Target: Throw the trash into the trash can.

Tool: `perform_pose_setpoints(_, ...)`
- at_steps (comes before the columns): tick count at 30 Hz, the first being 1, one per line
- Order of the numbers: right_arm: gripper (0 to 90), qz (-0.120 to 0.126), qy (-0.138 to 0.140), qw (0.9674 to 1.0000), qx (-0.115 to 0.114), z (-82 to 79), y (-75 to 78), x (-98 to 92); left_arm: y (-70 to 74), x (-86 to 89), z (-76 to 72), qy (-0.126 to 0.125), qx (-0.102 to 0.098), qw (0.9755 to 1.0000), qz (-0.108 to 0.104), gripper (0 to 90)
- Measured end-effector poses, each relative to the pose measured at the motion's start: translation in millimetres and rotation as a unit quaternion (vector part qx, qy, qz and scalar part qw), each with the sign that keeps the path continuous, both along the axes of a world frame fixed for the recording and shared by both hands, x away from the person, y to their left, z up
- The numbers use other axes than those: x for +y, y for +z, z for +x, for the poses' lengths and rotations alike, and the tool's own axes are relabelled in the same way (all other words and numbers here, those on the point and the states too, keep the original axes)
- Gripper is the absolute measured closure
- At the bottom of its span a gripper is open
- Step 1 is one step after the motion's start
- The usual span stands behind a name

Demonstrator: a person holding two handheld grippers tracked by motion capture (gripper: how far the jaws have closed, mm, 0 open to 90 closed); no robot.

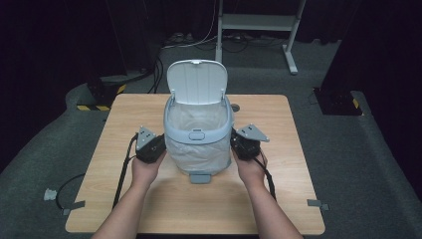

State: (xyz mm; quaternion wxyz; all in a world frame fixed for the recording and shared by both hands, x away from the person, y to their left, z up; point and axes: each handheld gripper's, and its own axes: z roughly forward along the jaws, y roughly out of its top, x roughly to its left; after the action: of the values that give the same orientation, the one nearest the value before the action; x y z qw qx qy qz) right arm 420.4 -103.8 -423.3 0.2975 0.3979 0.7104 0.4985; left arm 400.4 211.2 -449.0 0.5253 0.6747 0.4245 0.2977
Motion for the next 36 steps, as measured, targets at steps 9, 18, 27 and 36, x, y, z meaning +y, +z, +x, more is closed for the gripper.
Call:
perform_pose_setpoints(9, 90.0, 0.005, -0.009, 0.9999, -0.013, -27.8, -3.4, -11.9, -3.7, -12.7, -33.9, -0.002, -0.006, 1.0000, -0.004, 89.8)
perform_pose_setpoints(18, 90.0, 0.007, -0.005, 0.9998, -0.016, -42.3, -4.4, -16.7, -3.4, -12.0, -40.8, -0.012, -0.006, 0.9999, 0.001, 89.7)
perform_pose_setpoints(27, 77.2, 0.021, -0.015, 0.9986, -0.045, -50.6, 16.2, -32.8, 12.7, 2.7, -41.0, 0.011, -0.009, 0.9999, -0.009, 82.0)
perform_pose_setpoints(36, 73.2, 0.034, -0.026, 0.9962, -0.076, -56.0, 45.8, -46.1, 42.8, 12.1, -40.9, 0.023, -0.033, 0.9991, -0.013, 76.8)
